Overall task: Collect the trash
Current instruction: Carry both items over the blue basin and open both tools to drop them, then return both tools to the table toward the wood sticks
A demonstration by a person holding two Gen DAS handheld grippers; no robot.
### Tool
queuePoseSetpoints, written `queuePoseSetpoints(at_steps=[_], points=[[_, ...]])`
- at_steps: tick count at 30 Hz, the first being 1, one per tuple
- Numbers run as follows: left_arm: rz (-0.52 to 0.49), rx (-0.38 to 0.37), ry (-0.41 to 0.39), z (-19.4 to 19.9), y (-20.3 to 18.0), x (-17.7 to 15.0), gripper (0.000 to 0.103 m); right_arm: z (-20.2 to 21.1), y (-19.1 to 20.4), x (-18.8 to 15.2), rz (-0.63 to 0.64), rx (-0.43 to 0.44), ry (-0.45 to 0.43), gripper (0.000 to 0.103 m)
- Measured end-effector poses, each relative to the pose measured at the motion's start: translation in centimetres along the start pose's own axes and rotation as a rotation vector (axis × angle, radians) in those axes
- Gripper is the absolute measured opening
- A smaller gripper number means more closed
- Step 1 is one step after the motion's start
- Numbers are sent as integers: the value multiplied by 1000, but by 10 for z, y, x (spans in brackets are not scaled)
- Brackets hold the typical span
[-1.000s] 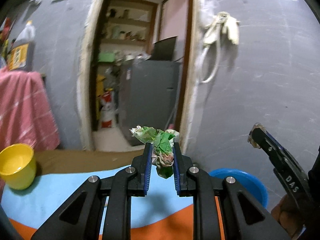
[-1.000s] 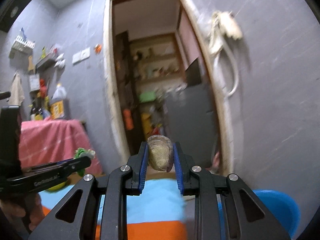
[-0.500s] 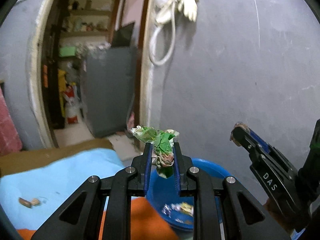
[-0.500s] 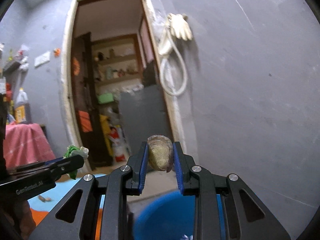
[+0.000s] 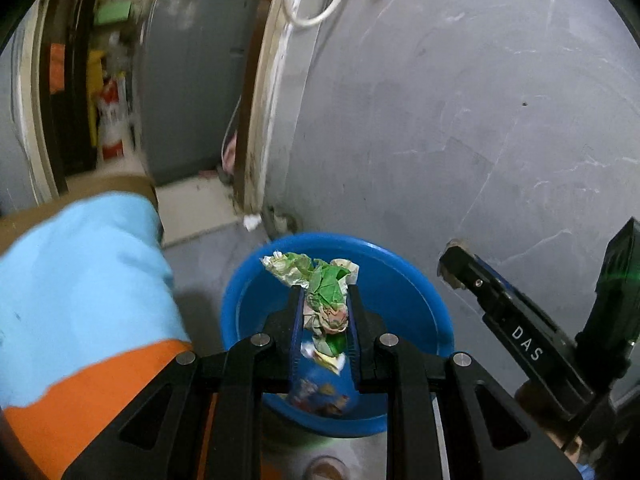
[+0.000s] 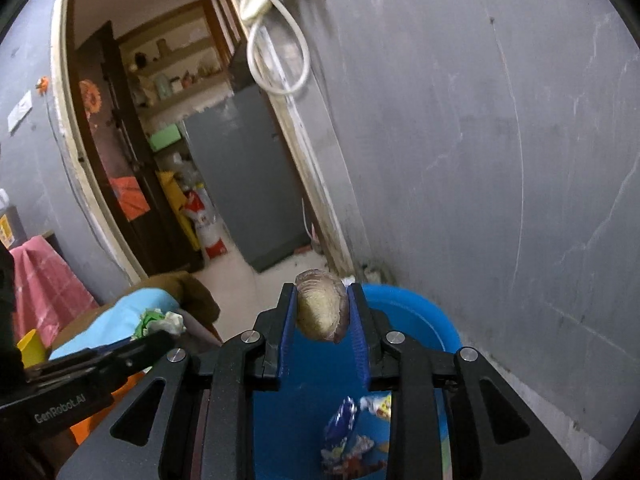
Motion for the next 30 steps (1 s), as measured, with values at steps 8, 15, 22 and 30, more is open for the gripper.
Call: queuePoseSetpoints(at_steps=[8, 15, 22, 30], points=[[74, 22, 65, -12, 6, -14, 42, -1, -11, -7, -31, -8, 52, 34], [48, 49, 16, -2, 12, -8, 48, 0, -13, -1, -38, -10, 36, 38], [32, 84, -25, 14, 20, 4, 52, -1, -8, 4, -38, -6, 19, 43], [-3, 171, -96, 41, 32, 20, 70, 0, 10, 11, -36, 11, -11, 67]])
Point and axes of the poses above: each gripper's, at about its wrist camera, not at the fingertips, and z roughly against the way its jaws point, y to its left, x to its top, the point moved 9 cm from there along -z, roughly the way its jaws point, and after that the axes turned 14 degrees about -y, right-handed, at the moved point
